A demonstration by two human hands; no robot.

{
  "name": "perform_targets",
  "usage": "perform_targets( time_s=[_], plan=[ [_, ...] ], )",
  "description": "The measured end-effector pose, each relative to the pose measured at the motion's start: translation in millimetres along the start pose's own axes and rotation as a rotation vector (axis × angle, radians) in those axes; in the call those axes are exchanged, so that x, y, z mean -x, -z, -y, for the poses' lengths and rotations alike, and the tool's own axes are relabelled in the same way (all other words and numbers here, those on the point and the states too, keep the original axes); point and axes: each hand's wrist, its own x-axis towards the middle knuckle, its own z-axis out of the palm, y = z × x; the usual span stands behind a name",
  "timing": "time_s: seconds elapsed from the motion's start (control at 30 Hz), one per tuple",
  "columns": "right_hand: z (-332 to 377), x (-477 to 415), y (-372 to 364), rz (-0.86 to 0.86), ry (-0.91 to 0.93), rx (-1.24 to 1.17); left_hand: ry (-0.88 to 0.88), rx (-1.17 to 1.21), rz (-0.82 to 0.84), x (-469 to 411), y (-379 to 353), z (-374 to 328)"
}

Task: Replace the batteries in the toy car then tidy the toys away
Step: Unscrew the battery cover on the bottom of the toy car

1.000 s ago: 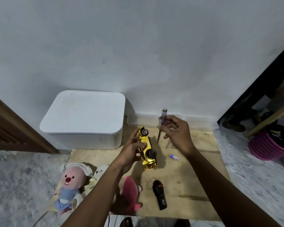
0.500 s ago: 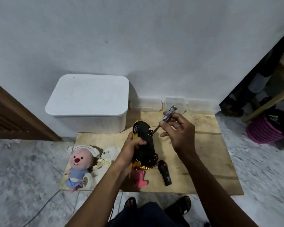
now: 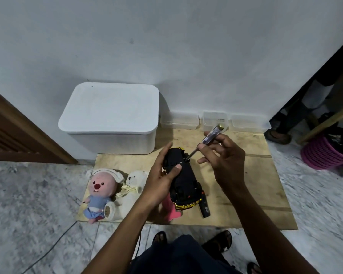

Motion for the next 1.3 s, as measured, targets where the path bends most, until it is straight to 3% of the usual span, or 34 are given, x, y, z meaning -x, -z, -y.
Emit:
perform_targets(
  time_s=[0.17,0.7,1.03,1.3],
  plan=[
    [1,1,-2,0.017,0.033,0.071,0.003,-0.103,-0.006,0,0,2],
    [9,11,-6,0.039,0.109,0.131,-0.008,-0.050,0.003,11,3,-4],
    [13,16,-4,0.135,0.235,0.218,-0.021,-0.033,-0.002,13,2,-4],
    [10,14,0,0.218,0.226,0.188,-0.006,-0.003,0.012,11,1,-5]
  ],
)
